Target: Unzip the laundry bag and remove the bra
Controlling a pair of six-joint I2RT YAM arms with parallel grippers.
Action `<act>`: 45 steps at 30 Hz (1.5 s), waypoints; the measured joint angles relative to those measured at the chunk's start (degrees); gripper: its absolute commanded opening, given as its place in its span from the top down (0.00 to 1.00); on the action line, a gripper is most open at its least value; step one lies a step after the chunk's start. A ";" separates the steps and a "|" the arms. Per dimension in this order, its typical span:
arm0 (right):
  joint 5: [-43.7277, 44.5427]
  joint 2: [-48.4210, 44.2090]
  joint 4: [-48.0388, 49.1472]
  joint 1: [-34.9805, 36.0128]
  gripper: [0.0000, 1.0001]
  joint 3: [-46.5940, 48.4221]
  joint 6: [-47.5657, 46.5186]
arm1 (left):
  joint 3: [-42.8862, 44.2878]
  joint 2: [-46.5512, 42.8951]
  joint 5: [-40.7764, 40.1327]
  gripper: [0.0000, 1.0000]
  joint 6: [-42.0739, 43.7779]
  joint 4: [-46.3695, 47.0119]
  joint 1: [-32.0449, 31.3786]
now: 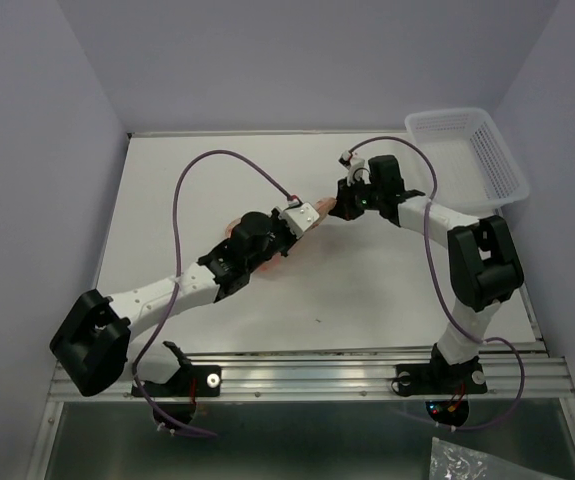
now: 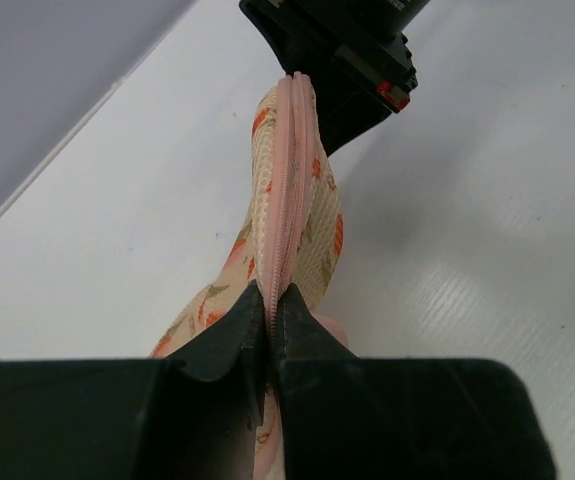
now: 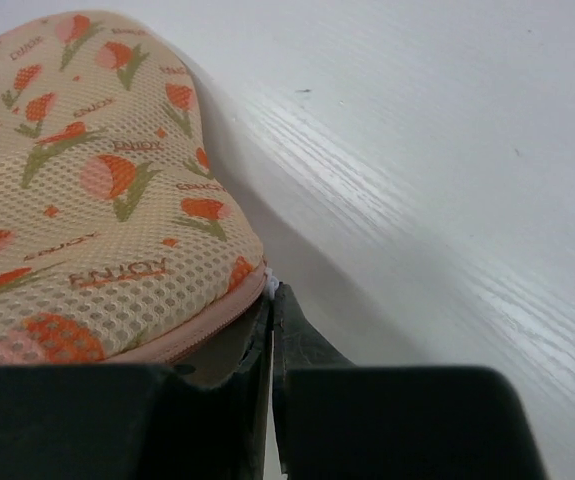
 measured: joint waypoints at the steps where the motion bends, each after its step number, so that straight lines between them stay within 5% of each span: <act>1: 1.20 0.52 -0.37 -0.28 0.94 0.37 -0.87 | 0.22 0.66 0.07 1.00 0.00 -0.28 0.00; 6: 4.98 2.36 -1.97 -0.57 0.81 0.42 -4.39 | 3.28 5.95 3.06 1.00 -0.63 -2.43 -0.02; 9: 8.46 3.54 -2.64 -0.72 0.48 0.35 -5.55 | 6.03 9.62 4.61 1.00 -1.44 -4.04 -0.02; 12: 12.68 3.72 -2.78 -0.98 0.36 -0.68 -4.94 | 8.22 12.96 5.70 0.99 -2.32 -5.88 -0.07; 14: 14.84 3.48 -2.89 -1.33 0.27 -1.84 -4.50 | 9.18 14.88 6.25 0.53 -2.84 -7.13 -0.22; 15: 15.91 2.99 -2.95 -1.44 0.23 -2.58 -4.17 | 9.44 15.58 6.49 0.48 -3.06 -7.63 -0.37; 17: 18.45 0.83 -3.52 -1.46 0.01 -4.98 -3.58 | 9.60 16.44 6.73 0.14 -3.91 -8.79 -0.90; 18: 19.71 -0.87 -4.24 -1.44 0.00 -6.08 -3.15 | 9.57 16.50 6.62 0.01 -4.61 -9.27 -1.11; 30: 25.68 -18.88 -7.56 -0.57 0.00 -8.68 -7.98 | 8.79 7.15 -0.66 0.01 -14.75 -14.51 -2.97; 34: 28.06 -20.61 -9.22 7.08 0.00 -8.48 -14.99 | 8.66 -1.53 -10.08 0.01 -24.83 -16.92 -1.31; 37: 28.52 -19.71 -10.45 15.67 0.00 -7.48 -19.56 | 8.48 -5.64 -13.09 0.01 -35.15 -21.18 5.75; 45: 36.00 -5.53 -7.28 33.09 0.01 -0.39 -22.88 | 0.17 -6.40 -10.93 0.01 -56.78 -31.89 38.40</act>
